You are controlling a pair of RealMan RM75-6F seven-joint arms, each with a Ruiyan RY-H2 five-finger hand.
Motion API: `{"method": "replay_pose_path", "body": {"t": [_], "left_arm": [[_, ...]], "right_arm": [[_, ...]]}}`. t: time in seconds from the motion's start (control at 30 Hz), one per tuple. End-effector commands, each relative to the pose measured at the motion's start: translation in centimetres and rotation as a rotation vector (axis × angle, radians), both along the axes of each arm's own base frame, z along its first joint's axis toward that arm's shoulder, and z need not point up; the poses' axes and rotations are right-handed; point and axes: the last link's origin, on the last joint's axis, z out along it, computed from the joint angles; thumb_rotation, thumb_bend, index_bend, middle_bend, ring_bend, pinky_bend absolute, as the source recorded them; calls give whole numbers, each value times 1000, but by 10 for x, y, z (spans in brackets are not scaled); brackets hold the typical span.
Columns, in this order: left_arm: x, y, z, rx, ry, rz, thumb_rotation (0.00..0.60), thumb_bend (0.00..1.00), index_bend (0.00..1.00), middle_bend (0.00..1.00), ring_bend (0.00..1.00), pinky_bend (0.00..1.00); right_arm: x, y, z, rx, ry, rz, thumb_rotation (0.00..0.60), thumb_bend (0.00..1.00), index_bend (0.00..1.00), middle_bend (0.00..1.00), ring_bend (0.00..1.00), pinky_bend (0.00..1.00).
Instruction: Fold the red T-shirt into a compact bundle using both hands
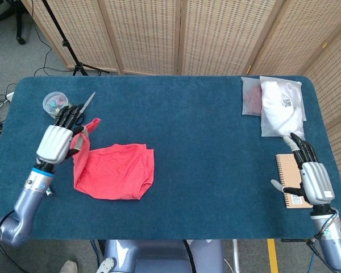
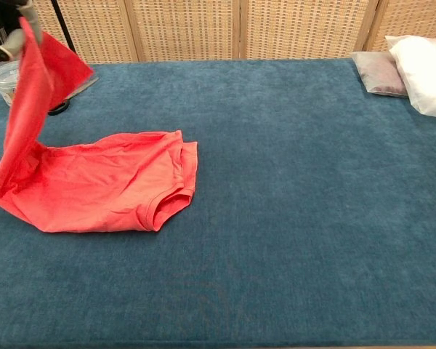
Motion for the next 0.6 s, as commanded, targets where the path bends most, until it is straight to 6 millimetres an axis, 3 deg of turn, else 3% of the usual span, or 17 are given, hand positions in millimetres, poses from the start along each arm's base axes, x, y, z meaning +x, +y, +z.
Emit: {"method": "replay_pose_path", "body": {"t": [0.03, 0.3, 0.6], "left_arm": [[43, -14, -36, -97, 68, -142, 600, 594, 731, 0, 0, 0], [62, -57, -85, -204, 213, -313, 600, 592, 731, 0, 0, 0], [64, -76, -126, -244, 269, -325, 600, 592, 731, 0, 0, 0]], "right_arm": [[-1, 0, 2, -2, -9, -3, 600, 0, 0, 0, 0, 0], [-1, 0, 3, 1, -13, -5, 600, 0, 0, 0, 0, 0], [0, 0, 2, 7, -11, -2, 600, 0, 0, 0, 0, 0]]}}
